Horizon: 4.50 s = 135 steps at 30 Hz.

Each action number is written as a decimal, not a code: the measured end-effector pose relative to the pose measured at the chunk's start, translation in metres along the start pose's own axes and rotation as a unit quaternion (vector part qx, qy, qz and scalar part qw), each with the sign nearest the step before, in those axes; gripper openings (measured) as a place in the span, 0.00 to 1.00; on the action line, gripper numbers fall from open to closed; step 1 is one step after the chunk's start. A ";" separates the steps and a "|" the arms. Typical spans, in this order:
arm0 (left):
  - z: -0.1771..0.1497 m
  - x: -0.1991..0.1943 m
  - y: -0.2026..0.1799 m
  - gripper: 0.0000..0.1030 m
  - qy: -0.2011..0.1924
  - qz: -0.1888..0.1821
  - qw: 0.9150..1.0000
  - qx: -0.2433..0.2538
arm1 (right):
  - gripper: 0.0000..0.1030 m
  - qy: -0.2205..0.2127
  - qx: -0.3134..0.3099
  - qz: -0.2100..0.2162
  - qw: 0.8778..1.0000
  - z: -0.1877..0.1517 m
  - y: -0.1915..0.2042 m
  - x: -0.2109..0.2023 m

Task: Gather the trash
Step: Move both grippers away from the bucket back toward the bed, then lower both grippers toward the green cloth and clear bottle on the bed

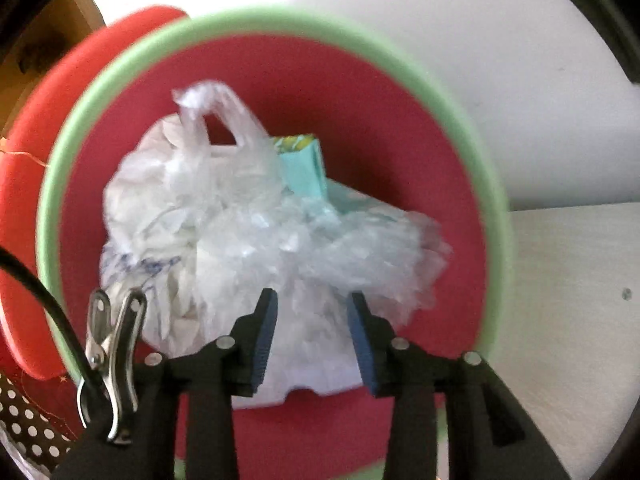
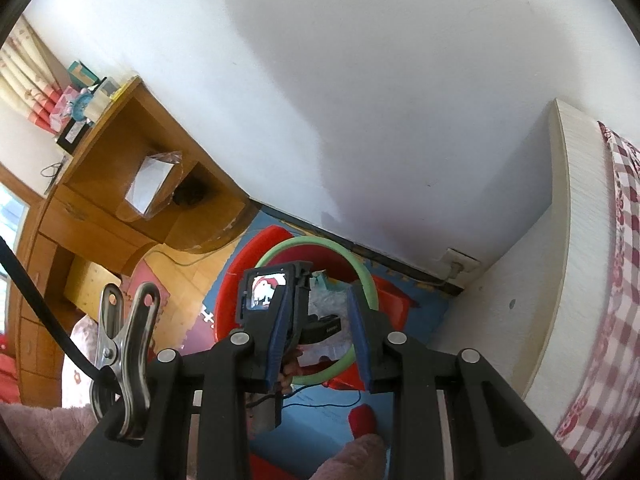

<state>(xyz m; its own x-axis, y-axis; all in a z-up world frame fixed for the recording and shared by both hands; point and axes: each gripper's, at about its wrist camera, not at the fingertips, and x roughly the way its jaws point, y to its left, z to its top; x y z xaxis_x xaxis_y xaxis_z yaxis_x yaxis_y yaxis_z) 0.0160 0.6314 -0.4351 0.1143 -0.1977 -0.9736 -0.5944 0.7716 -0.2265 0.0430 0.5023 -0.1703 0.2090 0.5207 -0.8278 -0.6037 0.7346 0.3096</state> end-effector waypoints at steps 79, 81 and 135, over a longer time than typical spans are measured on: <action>-0.354 -0.417 -0.290 0.37 -0.291 -0.019 0.925 0.245 | 0.30 -0.283 0.076 0.002 0.956 -0.261 -0.164 -0.428; -0.357 -0.414 -0.307 0.37 -0.283 -0.027 0.923 0.258 | 0.30 -0.288 0.088 -0.009 0.953 -0.268 -0.178 -0.437; -0.339 -0.200 -0.676 0.38 -0.082 -0.125 0.870 0.470 | 0.30 -0.251 0.247 -0.173 0.920 -0.285 -0.468 -0.514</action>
<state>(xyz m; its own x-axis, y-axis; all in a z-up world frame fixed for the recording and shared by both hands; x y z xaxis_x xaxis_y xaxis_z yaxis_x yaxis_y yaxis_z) 0.1250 -0.0558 -0.0777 0.3053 -0.4016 -0.8634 0.3698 0.8855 -0.2811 -0.0005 -0.2332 -0.0230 0.7268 0.2621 -0.6349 -0.0368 0.9379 0.3450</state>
